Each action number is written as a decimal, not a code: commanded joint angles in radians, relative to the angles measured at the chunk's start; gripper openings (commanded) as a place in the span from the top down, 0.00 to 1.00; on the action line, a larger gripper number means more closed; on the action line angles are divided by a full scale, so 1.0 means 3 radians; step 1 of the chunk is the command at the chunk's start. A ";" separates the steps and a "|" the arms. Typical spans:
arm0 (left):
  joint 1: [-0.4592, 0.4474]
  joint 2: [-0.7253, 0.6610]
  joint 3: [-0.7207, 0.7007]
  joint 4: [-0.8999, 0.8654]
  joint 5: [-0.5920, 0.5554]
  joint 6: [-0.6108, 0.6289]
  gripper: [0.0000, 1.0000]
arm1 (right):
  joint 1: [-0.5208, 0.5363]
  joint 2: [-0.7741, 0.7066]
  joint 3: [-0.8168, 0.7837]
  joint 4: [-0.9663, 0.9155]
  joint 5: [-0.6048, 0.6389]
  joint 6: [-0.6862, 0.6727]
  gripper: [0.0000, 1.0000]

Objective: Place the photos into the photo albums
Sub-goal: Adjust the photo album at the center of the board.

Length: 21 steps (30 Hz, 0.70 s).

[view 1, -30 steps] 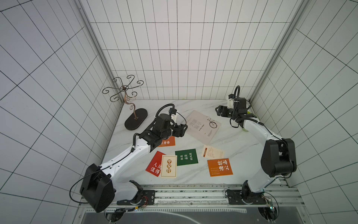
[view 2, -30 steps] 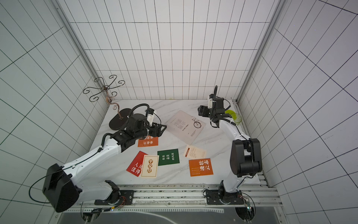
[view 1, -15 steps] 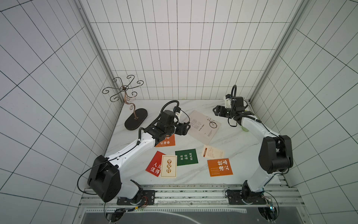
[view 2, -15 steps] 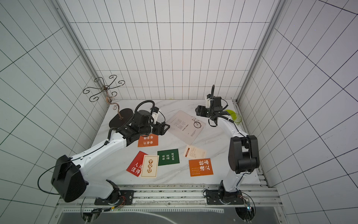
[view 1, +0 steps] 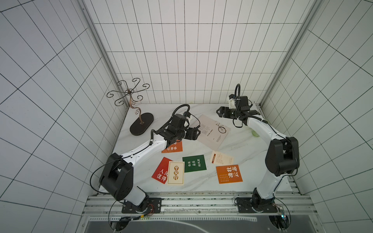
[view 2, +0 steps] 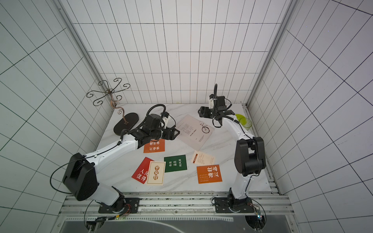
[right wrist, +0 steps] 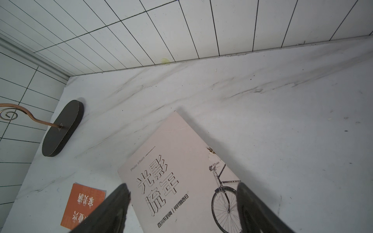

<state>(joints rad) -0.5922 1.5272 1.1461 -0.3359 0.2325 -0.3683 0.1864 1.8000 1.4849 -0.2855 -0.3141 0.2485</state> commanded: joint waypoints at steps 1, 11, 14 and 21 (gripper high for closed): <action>-0.0008 0.0066 0.0068 0.0043 -0.0138 -0.0136 0.19 | 0.0028 0.0011 0.0313 -0.0244 0.0065 -0.0134 0.17; -0.0002 0.0356 0.0138 0.0164 0.0015 -0.0521 0.20 | 0.0023 0.0146 0.0214 -0.0196 0.0131 -0.0224 0.14; -0.0010 0.0472 0.0153 0.0167 0.0088 -0.0647 0.20 | 0.0023 0.0266 0.0216 -0.0132 0.0059 -0.0165 0.10; -0.0006 0.0727 0.0138 0.0233 0.0219 -0.0774 0.19 | -0.0010 0.0545 0.0258 -0.0148 0.0088 -0.0157 0.06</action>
<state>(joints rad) -0.5930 1.7161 1.1687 -0.3027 0.2672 -0.5598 0.1860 1.9438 1.4849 -0.3244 -0.2882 0.2024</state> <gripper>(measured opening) 0.806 0.940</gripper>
